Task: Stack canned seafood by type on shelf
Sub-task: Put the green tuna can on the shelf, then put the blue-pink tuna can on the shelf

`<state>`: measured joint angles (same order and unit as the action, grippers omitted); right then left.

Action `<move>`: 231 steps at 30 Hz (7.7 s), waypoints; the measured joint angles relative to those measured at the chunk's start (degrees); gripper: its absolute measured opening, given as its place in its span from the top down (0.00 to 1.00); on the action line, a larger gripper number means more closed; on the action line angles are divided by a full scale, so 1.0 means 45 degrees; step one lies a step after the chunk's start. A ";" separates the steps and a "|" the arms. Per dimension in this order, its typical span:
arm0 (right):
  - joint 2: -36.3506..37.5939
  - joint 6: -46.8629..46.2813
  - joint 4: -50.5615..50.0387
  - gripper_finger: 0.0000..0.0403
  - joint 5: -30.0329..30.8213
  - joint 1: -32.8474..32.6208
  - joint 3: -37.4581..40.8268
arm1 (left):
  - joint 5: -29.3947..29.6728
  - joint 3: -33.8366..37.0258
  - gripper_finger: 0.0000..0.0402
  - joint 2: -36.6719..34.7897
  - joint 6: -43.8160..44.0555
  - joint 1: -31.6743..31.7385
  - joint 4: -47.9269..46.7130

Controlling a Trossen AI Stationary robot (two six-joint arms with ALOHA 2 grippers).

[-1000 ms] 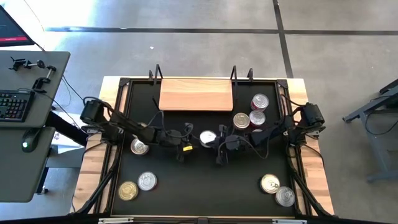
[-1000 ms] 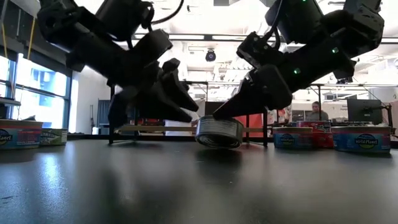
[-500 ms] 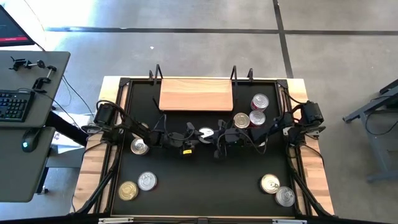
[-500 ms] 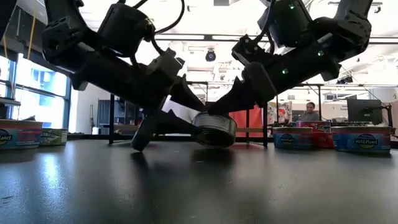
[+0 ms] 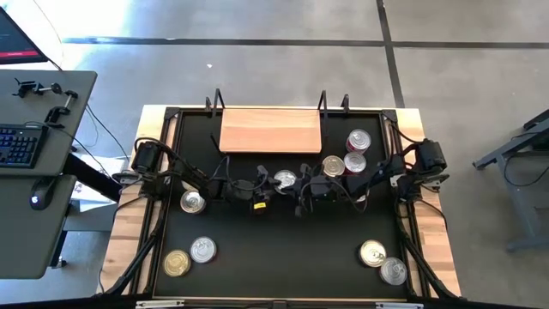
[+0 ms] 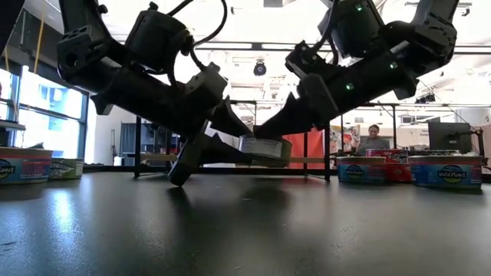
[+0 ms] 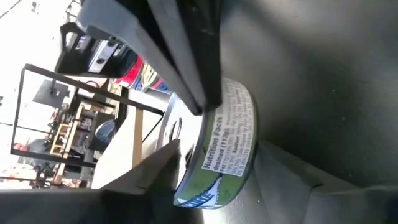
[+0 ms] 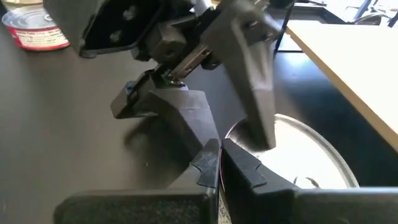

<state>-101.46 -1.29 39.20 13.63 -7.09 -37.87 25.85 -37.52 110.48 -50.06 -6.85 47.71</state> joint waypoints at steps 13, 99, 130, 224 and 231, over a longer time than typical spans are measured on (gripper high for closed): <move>0.1611 -0.0559 -0.1541 0.89 -0.0313 -0.0410 0.0000 | 0.0575 -0.0755 0.73 -0.1329 0.1163 -0.0707 -0.4082; 0.2612 -0.1172 -0.4740 0.85 0.4360 -0.2647 0.0296 | -0.2163 -0.7028 0.71 -0.2637 1.0189 0.8851 -1.7854; 0.7287 -0.3063 -0.9273 0.85 0.6101 -0.5205 0.0287 | -0.3742 -0.4880 0.90 -0.3825 1.0438 0.3689 -1.2954; 0.3656 -0.1685 -0.8881 0.26 -0.0467 0.0397 0.0739 | -0.1719 -0.1132 0.90 -0.3696 1.1755 -0.0491 -0.4883; 0.3645 -0.1704 -0.4872 0.30 -0.3136 0.1640 0.2060 | -0.1715 -0.1132 0.90 -0.3696 1.1755 -0.0486 -0.4883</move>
<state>-85.06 -8.96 17.28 -0.48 0.29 -28.60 18.13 -42.61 93.84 2.83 -9.04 25.74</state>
